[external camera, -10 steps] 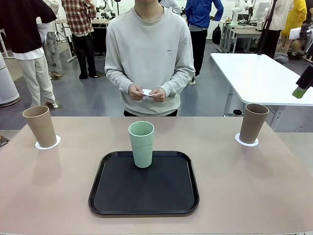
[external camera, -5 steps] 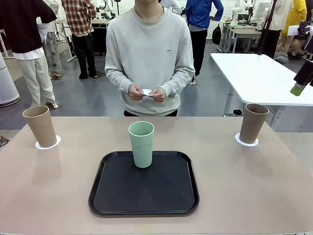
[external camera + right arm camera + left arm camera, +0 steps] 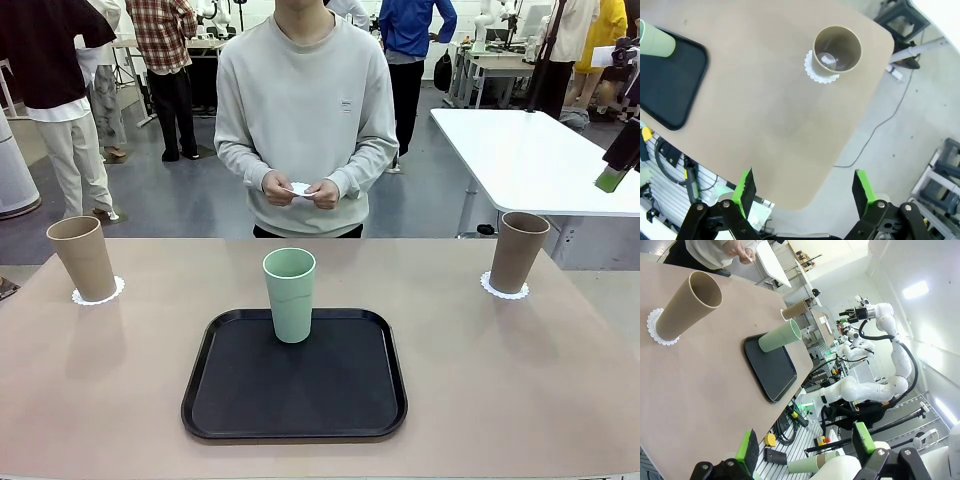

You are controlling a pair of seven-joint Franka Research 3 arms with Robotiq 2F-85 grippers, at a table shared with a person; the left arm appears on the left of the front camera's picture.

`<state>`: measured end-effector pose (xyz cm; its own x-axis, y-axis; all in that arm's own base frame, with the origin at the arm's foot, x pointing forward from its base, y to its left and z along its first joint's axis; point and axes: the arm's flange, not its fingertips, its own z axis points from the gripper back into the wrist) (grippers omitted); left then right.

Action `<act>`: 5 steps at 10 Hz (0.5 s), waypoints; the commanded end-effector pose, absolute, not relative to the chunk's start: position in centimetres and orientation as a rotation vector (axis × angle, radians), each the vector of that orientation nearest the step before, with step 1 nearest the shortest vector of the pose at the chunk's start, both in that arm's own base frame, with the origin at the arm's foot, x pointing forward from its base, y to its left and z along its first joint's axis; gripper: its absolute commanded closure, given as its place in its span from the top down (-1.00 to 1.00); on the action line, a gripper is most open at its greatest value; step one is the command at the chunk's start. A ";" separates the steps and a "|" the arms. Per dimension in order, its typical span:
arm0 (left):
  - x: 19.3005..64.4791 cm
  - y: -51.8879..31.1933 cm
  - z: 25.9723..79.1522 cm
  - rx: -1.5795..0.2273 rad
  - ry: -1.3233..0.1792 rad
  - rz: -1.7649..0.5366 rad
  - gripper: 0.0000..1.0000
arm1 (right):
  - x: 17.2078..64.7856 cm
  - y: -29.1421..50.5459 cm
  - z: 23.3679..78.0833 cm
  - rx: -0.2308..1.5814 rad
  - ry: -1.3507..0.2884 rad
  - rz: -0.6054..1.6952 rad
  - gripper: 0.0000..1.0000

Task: Place coasters on the table and set cups on them.
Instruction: Take one Reusable plastic cup from the Flat Tray and place it on a coaster set by the human.

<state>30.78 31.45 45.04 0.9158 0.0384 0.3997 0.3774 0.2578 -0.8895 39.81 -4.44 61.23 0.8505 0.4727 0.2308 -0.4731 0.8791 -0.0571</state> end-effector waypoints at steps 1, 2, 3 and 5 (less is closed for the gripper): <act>30.6 31.5 45.2 -1.307 -0.380 -0.238 1.00 | 39.8 -4.4 61.0 -0.023 -0.243 0.491 1.00; 30.6 31.5 45.2 -1.307 -0.380 -0.238 1.00 | 39.8 -4.4 61.0 -0.023 -0.243 0.491 1.00; 30.6 31.5 45.2 -1.307 -0.380 -0.238 1.00 | 39.8 -4.4 61.0 -0.023 -0.243 0.491 1.00; 30.6 31.5 45.2 -1.307 -0.380 -0.238 1.00 | 37.8 -10.3 59.3 0.277 -0.204 0.336 1.00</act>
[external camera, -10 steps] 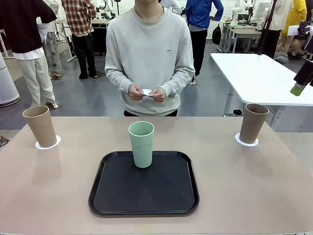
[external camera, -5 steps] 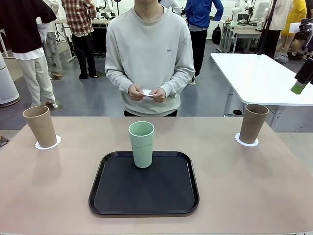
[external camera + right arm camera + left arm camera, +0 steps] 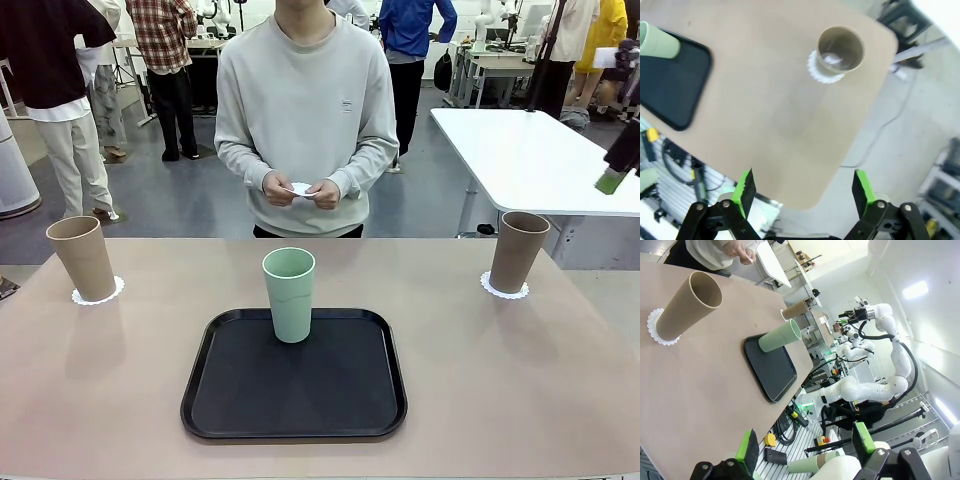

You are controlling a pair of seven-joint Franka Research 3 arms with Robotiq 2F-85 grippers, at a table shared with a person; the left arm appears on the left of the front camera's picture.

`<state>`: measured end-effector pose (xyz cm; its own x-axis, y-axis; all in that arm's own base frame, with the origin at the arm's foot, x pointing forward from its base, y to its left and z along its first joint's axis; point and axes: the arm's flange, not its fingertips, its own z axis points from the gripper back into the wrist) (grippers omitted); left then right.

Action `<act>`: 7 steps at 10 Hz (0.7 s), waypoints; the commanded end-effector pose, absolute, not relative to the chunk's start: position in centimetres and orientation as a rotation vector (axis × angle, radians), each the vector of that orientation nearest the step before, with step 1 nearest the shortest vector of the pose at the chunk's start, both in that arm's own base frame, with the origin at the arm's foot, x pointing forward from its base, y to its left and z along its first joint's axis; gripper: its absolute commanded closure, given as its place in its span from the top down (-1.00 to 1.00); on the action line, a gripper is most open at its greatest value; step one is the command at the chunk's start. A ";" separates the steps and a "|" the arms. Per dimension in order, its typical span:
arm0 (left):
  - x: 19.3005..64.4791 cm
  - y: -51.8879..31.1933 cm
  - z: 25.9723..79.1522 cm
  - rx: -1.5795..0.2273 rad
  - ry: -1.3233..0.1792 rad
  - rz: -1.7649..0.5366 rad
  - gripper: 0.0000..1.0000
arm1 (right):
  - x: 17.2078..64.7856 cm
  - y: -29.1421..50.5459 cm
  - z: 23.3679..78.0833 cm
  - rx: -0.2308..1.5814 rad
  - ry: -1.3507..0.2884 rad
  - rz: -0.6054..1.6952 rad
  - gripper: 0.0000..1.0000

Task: Place coasters on the table and set cups on them.
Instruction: Take one Reusable plastic cup from the Flat Tray and place it on a coaster set by the human.

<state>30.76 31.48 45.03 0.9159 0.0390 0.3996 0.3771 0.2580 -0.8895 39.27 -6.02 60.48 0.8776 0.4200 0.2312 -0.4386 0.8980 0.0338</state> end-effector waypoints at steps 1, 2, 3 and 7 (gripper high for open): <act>30.6 31.5 45.2 -1.307 -0.380 -0.238 1.00 | 37.4 -16.1 56.8 0.509 -0.143 0.243 1.00; 30.6 31.5 45.2 -1.307 -0.380 -0.238 1.00 | 38.0 -20.9 55.0 0.769 -0.104 0.187 1.00; 30.6 31.5 45.2 -1.307 -0.380 -0.238 1.00 | 39.0 -24.3 54.1 0.948 -0.090 0.123 1.00; 30.6 31.5 45.2 -1.307 -0.380 -0.238 1.00 | 39.8 -29.8 48.8 1.320 -0.274 -0.193 1.00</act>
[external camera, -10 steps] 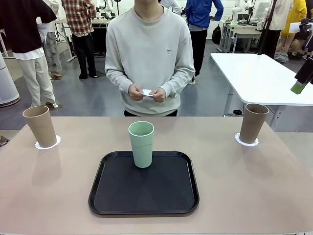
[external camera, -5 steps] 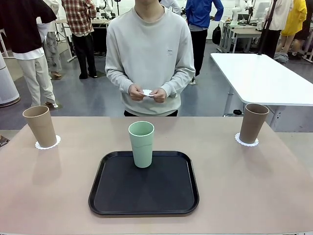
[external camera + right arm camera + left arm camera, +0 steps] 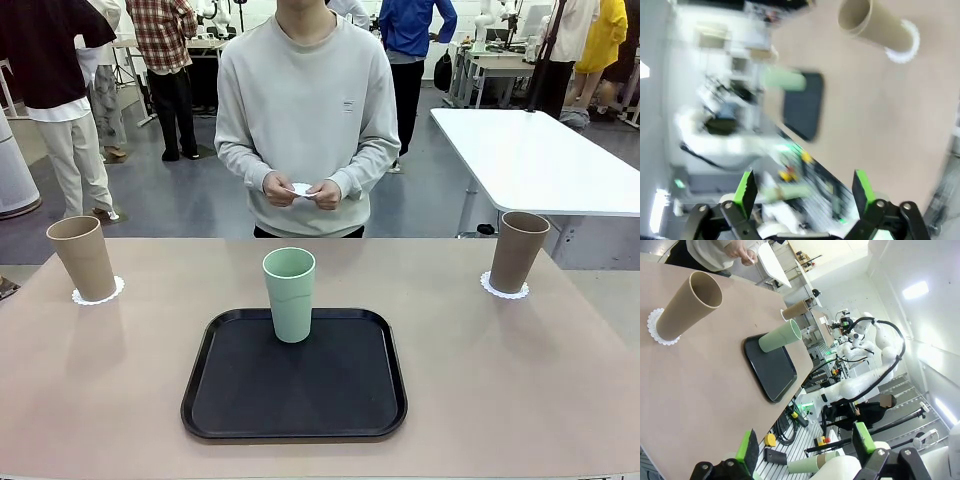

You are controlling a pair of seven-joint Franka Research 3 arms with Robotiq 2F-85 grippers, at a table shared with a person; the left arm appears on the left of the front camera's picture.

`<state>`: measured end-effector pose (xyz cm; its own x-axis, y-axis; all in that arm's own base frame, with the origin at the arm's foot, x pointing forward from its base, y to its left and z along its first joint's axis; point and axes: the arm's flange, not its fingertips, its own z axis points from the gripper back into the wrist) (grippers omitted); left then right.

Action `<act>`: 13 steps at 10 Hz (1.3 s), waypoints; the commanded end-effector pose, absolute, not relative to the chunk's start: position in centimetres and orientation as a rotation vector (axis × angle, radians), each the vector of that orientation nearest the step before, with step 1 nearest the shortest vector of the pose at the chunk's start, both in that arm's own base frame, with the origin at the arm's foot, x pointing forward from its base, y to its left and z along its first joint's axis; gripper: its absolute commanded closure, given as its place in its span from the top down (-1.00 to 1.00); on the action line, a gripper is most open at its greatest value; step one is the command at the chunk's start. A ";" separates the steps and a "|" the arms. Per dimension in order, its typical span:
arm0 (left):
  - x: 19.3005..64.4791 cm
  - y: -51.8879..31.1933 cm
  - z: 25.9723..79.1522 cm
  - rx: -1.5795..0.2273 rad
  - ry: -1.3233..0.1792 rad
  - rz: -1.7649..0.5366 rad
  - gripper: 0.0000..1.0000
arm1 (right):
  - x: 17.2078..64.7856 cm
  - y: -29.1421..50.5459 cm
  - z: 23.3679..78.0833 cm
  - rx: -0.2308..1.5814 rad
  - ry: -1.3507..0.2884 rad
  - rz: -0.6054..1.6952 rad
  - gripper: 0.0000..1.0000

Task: Place coasters on the table and set cups on them.
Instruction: Take one Reusable plastic cup from the Flat Tray and place it on a coaster set by the human.

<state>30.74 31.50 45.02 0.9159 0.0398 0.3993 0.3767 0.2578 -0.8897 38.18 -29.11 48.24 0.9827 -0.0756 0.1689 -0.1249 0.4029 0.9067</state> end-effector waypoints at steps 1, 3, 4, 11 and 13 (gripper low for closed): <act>30.6 31.5 45.2 -1.307 -0.380 -0.238 1.00 | 39.5 -29.7 48.1 1.280 -0.299 -0.257 1.00; 30.6 31.5 45.2 -1.307 -0.380 -0.238 1.00 | 38.9 -29.8 48.2 1.221 -0.290 -0.266 1.00; 30.6 31.5 45.2 -1.307 -0.380 -0.238 1.00 | 38.6 -29.8 48.4 1.223 -0.296 -0.227 1.00; 30.6 31.5 45.2 -1.307 -0.380 -0.238 1.00 | 38.7 -28.8 49.1 1.140 -0.126 -0.085 1.00; 30.6 31.5 45.2 -1.307 -0.380 -0.238 1.00 | 38.8 -28.5 49.1 1.114 -0.112 -0.071 1.00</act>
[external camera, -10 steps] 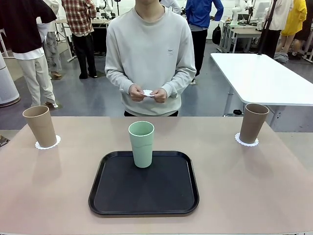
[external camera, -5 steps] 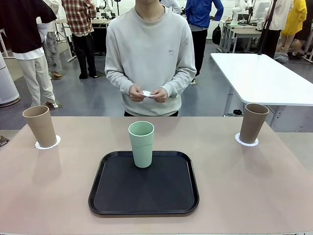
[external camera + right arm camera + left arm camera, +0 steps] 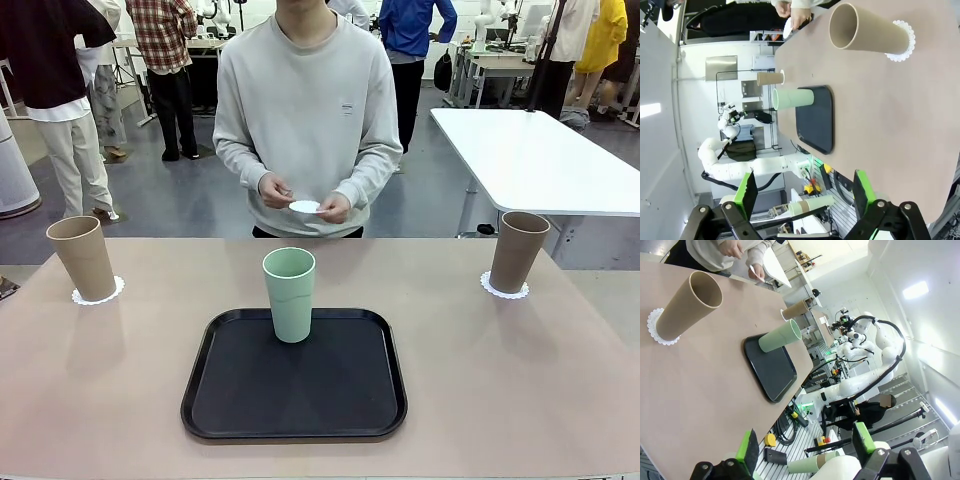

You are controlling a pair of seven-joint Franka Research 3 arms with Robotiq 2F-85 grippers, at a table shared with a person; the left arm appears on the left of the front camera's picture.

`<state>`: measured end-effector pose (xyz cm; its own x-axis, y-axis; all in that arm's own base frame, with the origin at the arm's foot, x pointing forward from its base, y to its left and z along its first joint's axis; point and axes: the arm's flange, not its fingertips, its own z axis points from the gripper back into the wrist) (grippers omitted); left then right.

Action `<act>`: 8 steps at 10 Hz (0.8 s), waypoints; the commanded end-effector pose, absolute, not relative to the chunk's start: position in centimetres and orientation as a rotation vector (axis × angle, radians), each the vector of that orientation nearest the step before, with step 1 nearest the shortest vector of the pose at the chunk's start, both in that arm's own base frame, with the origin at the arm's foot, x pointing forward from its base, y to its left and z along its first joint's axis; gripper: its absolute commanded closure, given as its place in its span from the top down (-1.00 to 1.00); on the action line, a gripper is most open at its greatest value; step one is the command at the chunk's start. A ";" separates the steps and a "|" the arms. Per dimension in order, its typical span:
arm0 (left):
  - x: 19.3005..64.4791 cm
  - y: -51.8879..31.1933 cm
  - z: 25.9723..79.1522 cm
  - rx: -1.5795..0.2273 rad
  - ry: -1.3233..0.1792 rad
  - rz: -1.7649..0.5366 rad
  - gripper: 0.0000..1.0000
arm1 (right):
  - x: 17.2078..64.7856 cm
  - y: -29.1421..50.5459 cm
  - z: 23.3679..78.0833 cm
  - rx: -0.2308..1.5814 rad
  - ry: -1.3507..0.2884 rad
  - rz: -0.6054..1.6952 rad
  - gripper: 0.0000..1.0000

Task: Place coasters on the table and set cups on them.
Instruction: Take one Reusable plastic cup from the Flat Tray and place it on a coaster set by the human.

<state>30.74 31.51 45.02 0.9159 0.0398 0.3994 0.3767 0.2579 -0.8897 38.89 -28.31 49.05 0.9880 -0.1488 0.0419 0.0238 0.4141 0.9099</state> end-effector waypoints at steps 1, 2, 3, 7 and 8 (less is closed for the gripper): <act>30.6 31.5 45.2 -1.307 -0.380 -0.238 1.00 | 38.8 -28.3 49.2 1.099 -0.104 -0.063 1.00; 30.6 31.5 45.2 -1.307 -0.380 -0.238 1.00 | 38.9 -28.2 49.3 1.084 -0.096 -0.062 1.00; 30.6 31.5 45.2 -1.307 -0.380 -0.238 1.00 | 39.0 -28.0 49.3 1.069 -0.091 -0.055 1.00; 30.6 31.5 45.2 -1.307 -0.380 -0.238 1.00 | 39.1 -28.0 49.3 1.085 -0.085 -0.072 1.00; 30.6 31.5 45.2 -1.307 -0.380 -0.238 1.00 | 39.1 -28.0 49.3 1.085 -0.085 -0.072 1.00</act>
<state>30.74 31.50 45.02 0.9159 0.0398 0.3994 0.3767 0.2579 -0.8897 39.16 -27.90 49.29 0.9953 -0.0916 0.0324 0.0149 0.4731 0.8809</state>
